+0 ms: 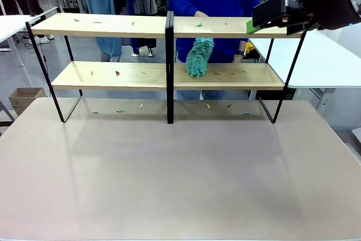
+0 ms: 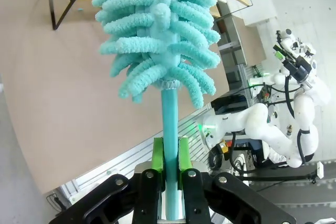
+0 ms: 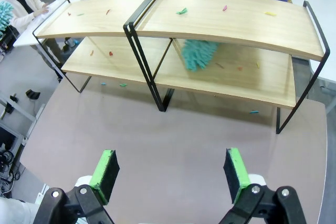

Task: Clean the shelves.
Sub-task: Clean a randomly selected level of the Shelf with the Duster.

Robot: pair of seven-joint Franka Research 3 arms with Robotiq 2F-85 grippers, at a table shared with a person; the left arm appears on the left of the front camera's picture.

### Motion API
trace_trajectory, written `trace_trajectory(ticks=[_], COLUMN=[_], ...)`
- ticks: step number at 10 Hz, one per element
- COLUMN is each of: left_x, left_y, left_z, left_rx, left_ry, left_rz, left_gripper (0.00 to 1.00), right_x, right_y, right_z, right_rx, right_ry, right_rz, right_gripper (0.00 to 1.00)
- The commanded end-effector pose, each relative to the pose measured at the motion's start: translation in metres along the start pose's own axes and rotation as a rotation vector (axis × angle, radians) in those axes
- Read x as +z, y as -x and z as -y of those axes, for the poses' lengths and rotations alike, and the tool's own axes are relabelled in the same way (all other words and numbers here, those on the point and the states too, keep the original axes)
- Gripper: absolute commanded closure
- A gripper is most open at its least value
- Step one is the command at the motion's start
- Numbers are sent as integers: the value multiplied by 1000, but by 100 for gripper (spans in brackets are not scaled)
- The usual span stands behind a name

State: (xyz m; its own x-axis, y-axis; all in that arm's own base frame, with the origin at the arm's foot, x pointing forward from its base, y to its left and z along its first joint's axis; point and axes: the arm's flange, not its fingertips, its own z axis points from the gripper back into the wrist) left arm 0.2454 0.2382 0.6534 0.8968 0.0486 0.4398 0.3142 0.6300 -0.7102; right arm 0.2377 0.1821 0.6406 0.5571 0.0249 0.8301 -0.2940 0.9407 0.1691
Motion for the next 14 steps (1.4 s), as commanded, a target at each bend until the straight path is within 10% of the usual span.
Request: trace_trajectory(ticks=[1, 3, 8, 14], left_x=[3, 0, -175, -193], left_y=[1, 0, 49, 62], left_z=[3, 0, 158, 176], left_rx=[4, 0, -480, -461], left_ry=[-5, 0, -91, -68], left_rz=[-7, 0, -588, -651], left_gripper=[99, 88, 88, 88], right_x=[0, 0, 0, 0], right_y=[0, 0, 0, 0], right_z=[0, 0, 0, 0], right_rx=[-1, -1, -1, -1], right_ry=[1, 1, 1, 1], right_rz=[2, 2, 2, 2], right_gripper=[0, 0, 0, 0])
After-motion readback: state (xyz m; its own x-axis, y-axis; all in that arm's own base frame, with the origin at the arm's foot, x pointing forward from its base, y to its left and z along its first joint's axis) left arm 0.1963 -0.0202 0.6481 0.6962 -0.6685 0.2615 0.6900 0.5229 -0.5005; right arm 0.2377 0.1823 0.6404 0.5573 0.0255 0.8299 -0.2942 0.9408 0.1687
